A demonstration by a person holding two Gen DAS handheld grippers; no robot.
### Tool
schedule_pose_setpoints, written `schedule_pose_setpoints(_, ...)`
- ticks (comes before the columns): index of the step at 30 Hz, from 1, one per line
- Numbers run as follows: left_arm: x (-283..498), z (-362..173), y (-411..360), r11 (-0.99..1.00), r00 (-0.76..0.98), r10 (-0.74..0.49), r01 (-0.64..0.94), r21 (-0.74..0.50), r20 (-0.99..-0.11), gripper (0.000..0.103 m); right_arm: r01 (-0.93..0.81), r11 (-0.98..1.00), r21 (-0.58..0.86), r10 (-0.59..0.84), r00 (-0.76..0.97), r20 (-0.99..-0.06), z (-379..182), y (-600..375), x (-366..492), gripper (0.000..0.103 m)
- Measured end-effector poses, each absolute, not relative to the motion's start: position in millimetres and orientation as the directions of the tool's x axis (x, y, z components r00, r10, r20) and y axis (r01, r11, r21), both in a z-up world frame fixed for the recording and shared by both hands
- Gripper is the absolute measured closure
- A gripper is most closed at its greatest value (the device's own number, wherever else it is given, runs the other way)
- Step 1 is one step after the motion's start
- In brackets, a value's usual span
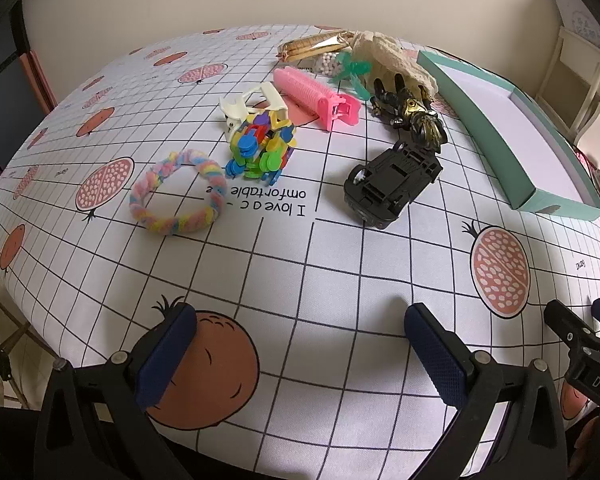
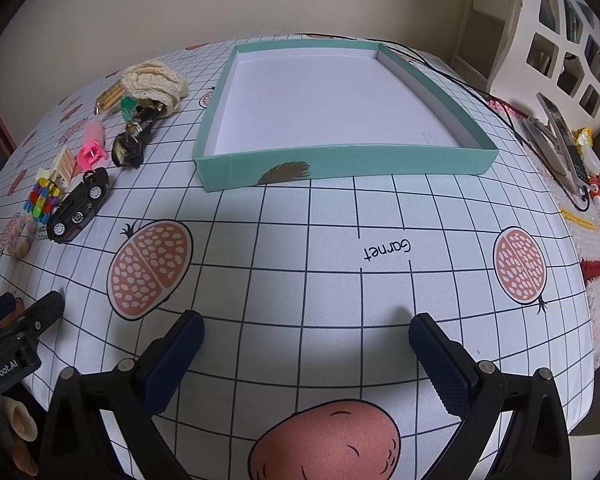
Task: Organize objects
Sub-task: 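Move both tools toward the scattered toys on the table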
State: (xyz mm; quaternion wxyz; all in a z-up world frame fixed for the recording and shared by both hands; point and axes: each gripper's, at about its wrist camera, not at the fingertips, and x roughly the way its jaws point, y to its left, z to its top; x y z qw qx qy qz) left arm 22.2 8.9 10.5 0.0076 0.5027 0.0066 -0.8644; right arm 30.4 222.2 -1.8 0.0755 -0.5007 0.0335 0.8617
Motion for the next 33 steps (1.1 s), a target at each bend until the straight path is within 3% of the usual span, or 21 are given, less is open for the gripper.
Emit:
schedule_pose_setpoints(14,19,13,6,-0.999,-0.469,0.028,0.006,-0.035,-0.883,0.0,-0.162,-0.987,-0.008,0.087,-0.481,-0.872,3,221,25,0.0)
schedule_pose_setpoints(23,9,41,-17,-0.992,-0.516,0.056,0.069,-0.106,-0.855,0.0,-0.083,-0.997,-0.002,0.05,-0.572,-0.819,37,190,9,0.0)
schedule_pose_setpoints(33,-8,58,-67,-0.973,-0.52,-0.009,0.201,-0.112,-0.854,0.0,0.004,-1.0,0.003,-0.005,-0.592,-0.806,59,141,-13,0.0)
